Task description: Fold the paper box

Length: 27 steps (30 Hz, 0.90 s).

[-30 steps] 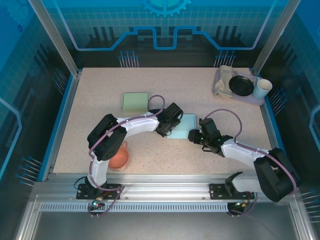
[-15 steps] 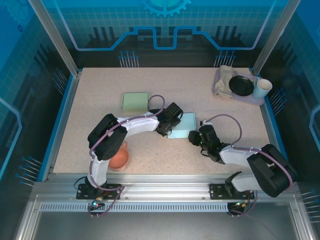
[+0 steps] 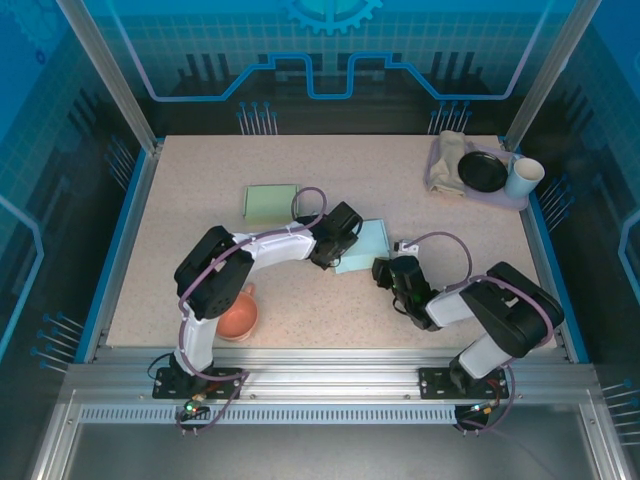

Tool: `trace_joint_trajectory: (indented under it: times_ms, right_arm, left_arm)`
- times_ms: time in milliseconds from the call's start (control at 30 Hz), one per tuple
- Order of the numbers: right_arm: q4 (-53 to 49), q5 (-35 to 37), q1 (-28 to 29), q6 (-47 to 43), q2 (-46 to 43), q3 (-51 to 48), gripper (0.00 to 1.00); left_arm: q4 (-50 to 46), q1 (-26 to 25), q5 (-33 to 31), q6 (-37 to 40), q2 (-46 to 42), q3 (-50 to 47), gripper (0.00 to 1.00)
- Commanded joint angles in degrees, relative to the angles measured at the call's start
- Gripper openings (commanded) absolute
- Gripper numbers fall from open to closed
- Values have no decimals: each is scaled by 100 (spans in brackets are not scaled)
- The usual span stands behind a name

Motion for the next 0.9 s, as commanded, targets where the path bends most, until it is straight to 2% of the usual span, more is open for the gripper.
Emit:
trace_joint_trajectory:
  times_ms: [0, 100, 233, 400, 567, 733, 867]
  right_arm:
    - [-241, -138, 136, 148, 171, -45, 38]
    - [-391, -181, 176, 228, -78, -46, 38]
    - [-899, -346, 232, 285, -829, -74, 38]
    - [-2320, -495, 264, 117, -2032, 224, 39]
    - [-2939, -661, 253, 51, -2856, 363, 39]
    - [-3673, -578, 157, -52, -3058, 565, 40]
    - [-4047, -658, -258, 39, -2947, 670, 51]
  left_arm:
    - [-829, -102, 687, 130, 422, -224, 77]
    - [-1007, -118, 770, 162, 407, -39, 78]
    - [-1166, -141, 611, 147, 311, 14, 79]
    - [-1239, -138, 433, 74, 264, -27, 79]
    - [-1219, -153, 462, 25, 317, 20, 79]
    - [-1262, -195, 513, 12, 359, 128, 79]
    - [-1479, -209, 440, -7, 365, 235, 79]
